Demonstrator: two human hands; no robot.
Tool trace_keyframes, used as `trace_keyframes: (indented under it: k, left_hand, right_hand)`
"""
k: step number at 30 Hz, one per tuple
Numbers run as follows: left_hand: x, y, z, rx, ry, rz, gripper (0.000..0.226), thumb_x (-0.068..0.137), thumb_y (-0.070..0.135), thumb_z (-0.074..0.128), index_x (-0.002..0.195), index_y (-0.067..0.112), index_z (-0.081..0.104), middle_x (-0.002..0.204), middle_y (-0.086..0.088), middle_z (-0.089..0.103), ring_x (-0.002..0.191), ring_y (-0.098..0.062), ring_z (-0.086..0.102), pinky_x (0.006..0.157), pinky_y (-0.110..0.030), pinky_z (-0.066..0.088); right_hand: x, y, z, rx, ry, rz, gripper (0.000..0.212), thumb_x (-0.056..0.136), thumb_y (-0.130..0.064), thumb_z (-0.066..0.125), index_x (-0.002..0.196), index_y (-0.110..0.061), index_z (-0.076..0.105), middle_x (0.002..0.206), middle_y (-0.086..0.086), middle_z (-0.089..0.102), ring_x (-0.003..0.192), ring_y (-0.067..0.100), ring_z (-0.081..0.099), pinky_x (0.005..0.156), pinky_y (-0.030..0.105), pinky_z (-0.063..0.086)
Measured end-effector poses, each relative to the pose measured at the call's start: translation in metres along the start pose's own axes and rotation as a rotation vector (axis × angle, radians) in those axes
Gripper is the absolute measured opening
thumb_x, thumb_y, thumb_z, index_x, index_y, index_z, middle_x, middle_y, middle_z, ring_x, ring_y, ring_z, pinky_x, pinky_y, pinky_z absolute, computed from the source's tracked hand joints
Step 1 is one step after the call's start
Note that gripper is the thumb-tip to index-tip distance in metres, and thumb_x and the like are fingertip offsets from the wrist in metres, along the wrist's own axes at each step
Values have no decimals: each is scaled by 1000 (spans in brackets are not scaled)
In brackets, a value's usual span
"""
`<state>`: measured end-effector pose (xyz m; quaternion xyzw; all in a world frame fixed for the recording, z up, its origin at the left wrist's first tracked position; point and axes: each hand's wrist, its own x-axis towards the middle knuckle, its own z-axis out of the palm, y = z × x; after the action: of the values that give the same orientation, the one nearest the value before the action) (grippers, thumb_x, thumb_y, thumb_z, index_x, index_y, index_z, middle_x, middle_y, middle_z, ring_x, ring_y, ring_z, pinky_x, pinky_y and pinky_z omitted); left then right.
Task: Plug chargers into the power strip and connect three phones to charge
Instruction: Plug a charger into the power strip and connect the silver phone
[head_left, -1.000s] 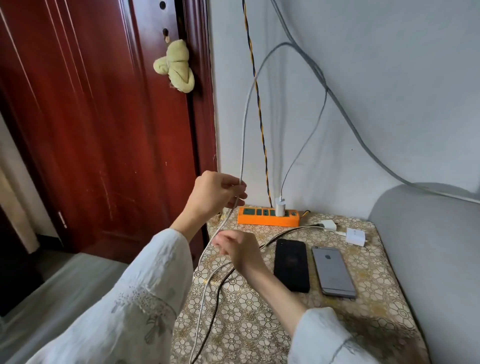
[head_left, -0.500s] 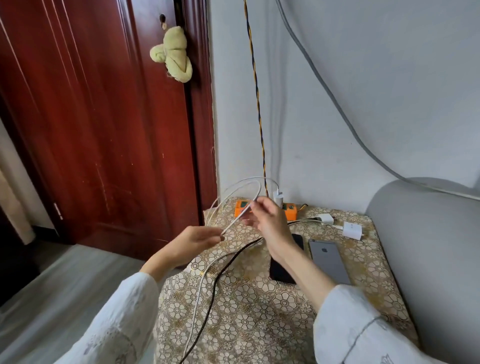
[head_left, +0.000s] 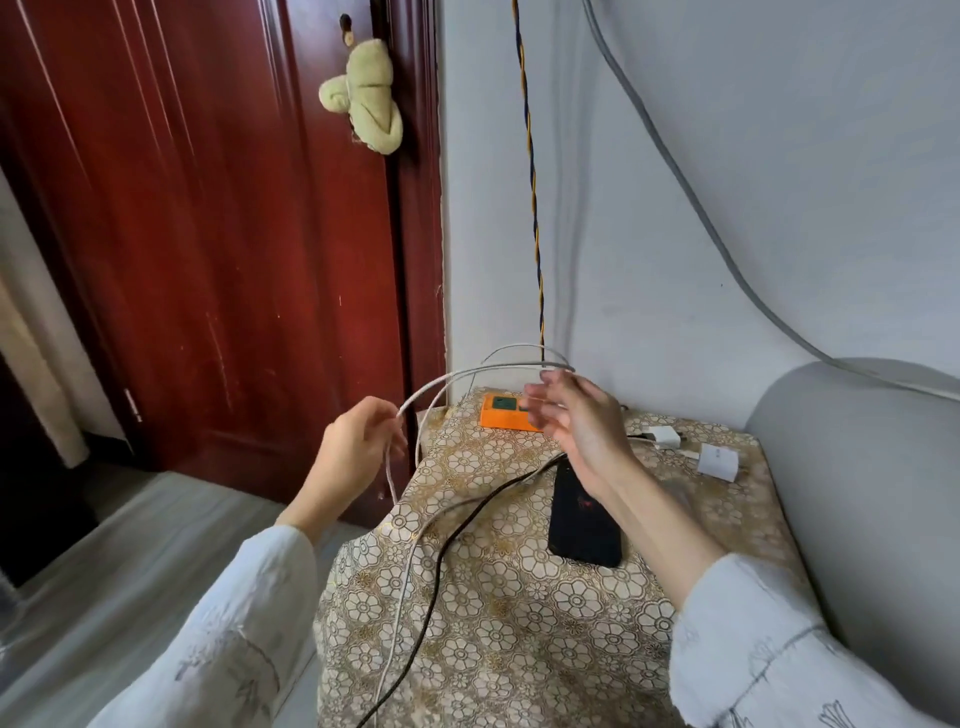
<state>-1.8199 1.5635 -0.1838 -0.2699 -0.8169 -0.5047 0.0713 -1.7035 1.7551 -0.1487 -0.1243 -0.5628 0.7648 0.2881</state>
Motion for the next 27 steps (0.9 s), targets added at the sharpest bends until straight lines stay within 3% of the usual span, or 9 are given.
trace_keyframes:
  k: [4, 8, 10, 13, 15, 17, 20, 24, 27]
  left_hand:
    - [8, 37, -15, -94, -19, 97, 6, 88, 6, 54, 87, 4, 60, 66, -6, 66, 57, -27, 67, 59, -38, 58]
    - [10, 72, -21, -271, -28, 120, 5, 88, 6, 55, 86, 3, 59, 68, -9, 67, 53, -19, 68, 57, -35, 60]
    - [11, 86, -24, -388, -18, 104, 7, 88, 7, 56, 81, 6, 59, 68, -9, 69, 55, -20, 69, 56, -32, 59]
    - [13, 98, -30, -490, 1, 93, 9, 88, 8, 56, 80, 8, 59, 62, -3, 71, 56, -23, 70, 53, -29, 57]
    - [13, 100, -31, -519, 10, 87, 8, 89, 10, 55, 81, 8, 58, 62, -3, 71, 59, -24, 70, 53, -28, 57]
    - [12, 95, -31, -544, 42, 68, 9, 89, 14, 55, 86, 7, 59, 65, -5, 72, 62, -24, 71, 56, -30, 58]
    - [6, 76, -26, -461, 42, 20, 20, 88, 19, 57, 101, 3, 60, 79, -7, 72, 71, -18, 72, 63, -27, 59]
    - [-8, 47, -15, -191, -74, -76, 41, 82, 12, 64, 121, 2, 53, 102, -13, 70, 95, -21, 66, 92, -42, 51]
    - [-8, 43, -15, -131, -76, -98, 34, 82, 15, 65, 114, 4, 62, 98, -10, 72, 95, -17, 65, 93, -39, 50]
  right_hand:
    - [-16, 42, 17, -356, -185, 117, 26, 88, -12, 51, 113, -5, 58, 106, 9, 64, 94, 23, 63, 87, 37, 52]
    - [-30, 73, 45, -612, -391, 57, 38, 86, -28, 57, 121, -16, 55, 118, -1, 62, 90, 17, 63, 86, 29, 49]
    - [-33, 82, 55, -721, -423, -6, 39, 85, -34, 55, 121, -18, 56, 117, -3, 64, 93, 11, 61, 83, 18, 43]
    - [-35, 88, 63, -661, -435, -112, 27, 84, -23, 57, 106, -9, 66, 88, -3, 70, 70, -9, 56, 66, 7, 45]
    - [-33, 87, 65, -674, -442, -168, 20, 86, -19, 55, 94, -6, 68, 63, -12, 59, 47, -11, 48, 49, 5, 37]
    - [-29, 83, 64, -741, -462, -183, 17, 88, -21, 49, 87, -14, 64, 63, -14, 53, 49, -11, 46, 52, 7, 35]
    - [-20, 75, 62, -724, -425, -195, 19, 92, -20, 42, 80, -24, 55, 77, -14, 59, 65, -10, 53, 63, 12, 42]
    - [-12, 59, 59, -599, -339, -251, 16, 92, -11, 46, 96, -10, 61, 81, -6, 62, 68, 1, 57, 59, 13, 45]
    - [-15, 62, 57, -592, -343, -261, 17, 90, -12, 50, 99, -8, 64, 82, -4, 64, 70, 4, 58, 63, 16, 47]
